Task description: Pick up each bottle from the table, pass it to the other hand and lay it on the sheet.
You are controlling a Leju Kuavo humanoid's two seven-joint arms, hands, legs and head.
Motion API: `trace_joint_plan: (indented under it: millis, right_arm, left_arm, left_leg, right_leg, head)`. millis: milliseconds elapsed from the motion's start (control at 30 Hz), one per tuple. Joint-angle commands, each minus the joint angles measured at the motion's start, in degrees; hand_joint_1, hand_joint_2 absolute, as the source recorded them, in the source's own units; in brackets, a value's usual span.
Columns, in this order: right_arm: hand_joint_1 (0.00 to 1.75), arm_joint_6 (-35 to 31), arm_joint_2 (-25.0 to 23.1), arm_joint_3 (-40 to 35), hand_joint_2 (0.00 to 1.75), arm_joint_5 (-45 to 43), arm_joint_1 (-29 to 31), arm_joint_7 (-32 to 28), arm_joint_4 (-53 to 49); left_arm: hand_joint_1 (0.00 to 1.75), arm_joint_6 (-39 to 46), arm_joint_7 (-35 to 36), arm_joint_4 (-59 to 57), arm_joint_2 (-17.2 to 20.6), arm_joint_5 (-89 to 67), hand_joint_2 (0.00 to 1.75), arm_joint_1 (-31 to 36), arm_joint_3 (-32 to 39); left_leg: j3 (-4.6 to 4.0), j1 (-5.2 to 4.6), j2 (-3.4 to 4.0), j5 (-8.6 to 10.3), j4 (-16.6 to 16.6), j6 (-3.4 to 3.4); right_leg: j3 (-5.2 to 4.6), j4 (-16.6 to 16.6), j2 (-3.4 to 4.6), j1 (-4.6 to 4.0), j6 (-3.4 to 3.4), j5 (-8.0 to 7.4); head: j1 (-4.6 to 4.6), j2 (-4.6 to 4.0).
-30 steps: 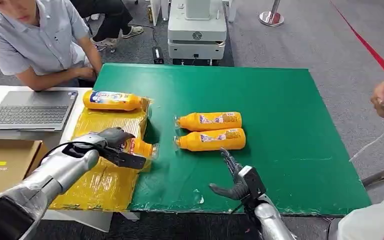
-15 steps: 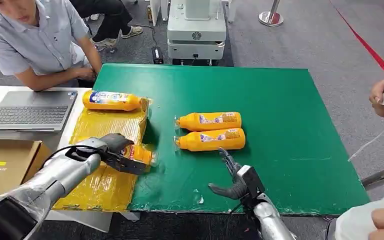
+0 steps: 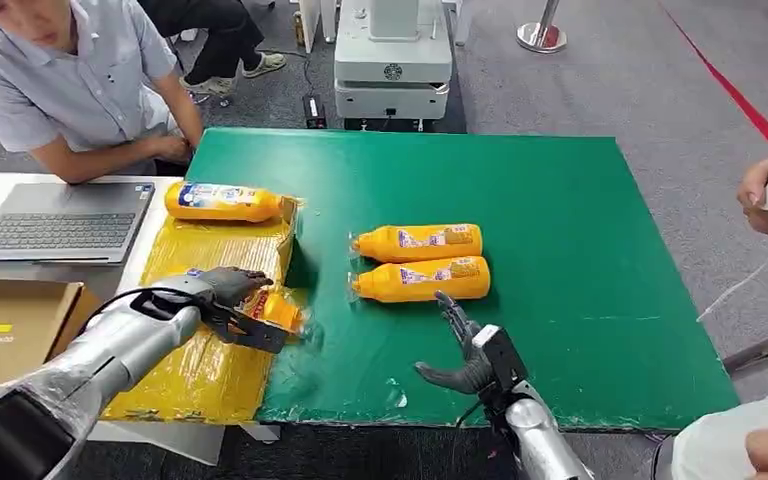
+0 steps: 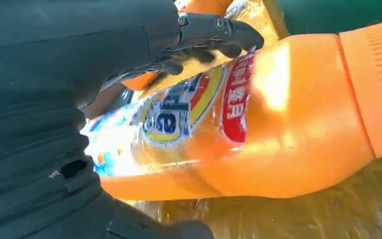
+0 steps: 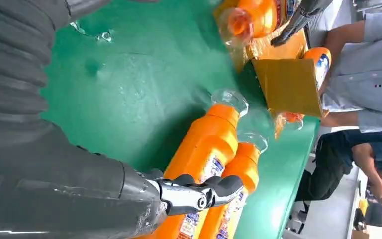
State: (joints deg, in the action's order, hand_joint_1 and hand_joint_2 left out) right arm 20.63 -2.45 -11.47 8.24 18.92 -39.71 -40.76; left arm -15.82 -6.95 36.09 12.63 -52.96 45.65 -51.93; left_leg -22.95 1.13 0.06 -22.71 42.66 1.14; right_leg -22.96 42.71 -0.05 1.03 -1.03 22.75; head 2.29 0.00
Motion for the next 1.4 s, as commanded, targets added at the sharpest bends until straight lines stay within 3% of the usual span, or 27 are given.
trace_joint_plan:
  millis: [33,267,367,533,900,1000,1100,1167,1200,1233,1300,1333,1400]
  right_arm:
    - [0.00,-0.1,-0.5,0.7,1.75,0.2,3.7,-0.3,0.8]
    - [0.00,-0.3,-0.5,0.8,1.75,0.2,3.9,-0.3,1.1]
    - [0.00,-0.6,0.0,0.9,1.75,-0.1,2.8,-0.3,-0.2]
    - [0.00,-0.8,0.8,1.3,1.75,-0.5,1.2,-0.3,-1.9]
    - [0.00,-0.8,0.8,1.1,1.75,-0.4,0.9,-0.3,-2.2]
    - [0.00,-1.2,1.0,1.0,1.75,-0.4,0.1,-0.3,-3.1]
    - [0.00,-1.7,1.6,2.0,1.75,-1.2,-1.7,-0.3,-4.9]
    - [0.00,-3.0,-1.0,7.4,1.75,-5.3,-4.4,-0.3,-8.6]
    - [0.00,-4.5,-2.5,9.1,0.00,-6.4,-6.5,-0.1,-12.6]
    - [0.00,-8.9,-4.8,10.5,0.00,-7.0,-10.7,0.6,-21.3]
    - [0.00,-16.2,-6.8,9.2,0.00,-7.8,-16.8,5.0,-33.6]
    - [0.00,-17.7,-6.4,7.3,0.00,-8.4,-18.6,6.9,-37.3]
    - [0.00,-24.5,-6.5,5.6,0.00,-6.7,-20.6,6.8,-41.3]
  left_arm:
    - [0.00,-1.5,-0.6,-1.3,0.2,0.5,1.75,5.4,-2.0]
    - [0.00,-0.6,-1.2,-0.1,0.5,1.9,1.75,5.4,-1.8]
    - [0.00,2.1,-2.2,7.3,1.6,5.8,1.75,4.5,1.0]
    - [0.00,-1.2,-1.3,21.1,5.6,13.0,1.75,3.1,4.1]
    - [0.00,3.5,-1.0,25.2,5.5,13.9,1.75,1.4,6.1]
    - [0.00,4.3,-1.3,28.9,7.9,14.3,1.75,0.0,6.9]
    - [0.00,8.1,-2.5,37.2,10.4,16.5,1.75,-5.1,11.9]
    - [0.00,14.4,-6.4,47.1,6.5,23.3,1.75,-18.1,22.8]
    - [0.00,16.3,-8.0,51.9,3.9,25.8,1.75,-25.1,26.2]
    - [0.00,18.1,-11.8,58.1,-0.1,30.6,1.75,-34.7,28.9]
    - [0.00,21.1,-15.9,64.0,-4.3,36.0,1.75,-45.4,28.6]
    - [0.00,23.5,-16.1,65.1,-3.9,35.1,1.75,-47.2,26.3]
    - [0.00,26.6,-18.0,65.8,-7.0,39.5,1.75,-49.8,26.6]
  left_leg:
    - [0.00,0.00,0.00,0.00,0.0,0.00]
    - [0.00,0.00,0.00,0.00,0.0,0.00]
    - [0.00,0.00,0.00,0.00,0.0,0.00]
    - [0.00,0.00,0.00,0.00,0.0,0.00]
    - [0.00,0.00,0.00,0.00,0.0,0.00]
    - [0.00,0.00,0.00,0.00,0.0,0.00]
    - [0.00,0.00,0.00,0.00,0.0,0.00]
    - [0.00,0.00,0.00,0.00,0.0,0.00]
    - [0.00,0.00,0.00,0.00,0.0,0.00]
    - [0.00,0.00,0.00,0.00,0.0,0.00]
    - [0.00,0.00,0.00,0.00,0.0,0.00]
    - [0.00,0.00,0.00,0.00,0.0,0.00]
    - [0.00,0.00,0.00,0.00,0.0,0.00]
  right_leg:
    - [0.00,0.0,0.00,0.00,0.00,0.00]
    - [0.00,0.0,0.00,0.00,0.00,0.00]
    - [0.00,0.0,0.00,0.00,0.00,0.00]
    - [0.00,0.0,0.00,0.00,0.00,0.00]
    - [0.00,0.0,0.00,0.00,0.00,0.00]
    - [0.00,0.0,0.00,0.00,0.00,0.00]
    - [0.00,0.0,0.00,0.00,0.00,0.00]
    - [0.00,0.0,0.00,0.00,0.00,0.00]
    - [0.00,0.0,0.00,0.00,0.00,0.00]
    - [0.00,0.0,0.00,0.00,0.00,0.00]
    - [0.00,0.0,0.00,0.00,0.00,0.00]
    - [0.00,0.0,0.00,0.00,0.00,0.00]
    - [0.00,0.0,0.00,0.00,0.00,0.00]
  head:
    - [-0.07,0.00]
    - [0.00,0.00]
    - [0.00,0.00]
    - [0.13,0.00]
    - [0.04,0.00]
    - [0.07,0.00]
    - [-0.13,0.00]
    - [-0.04,0.00]
    - [0.04,0.00]
    - [0.11,0.00]
    - [0.22,0.00]
    - [0.04,0.00]
    - [-0.44,0.00]
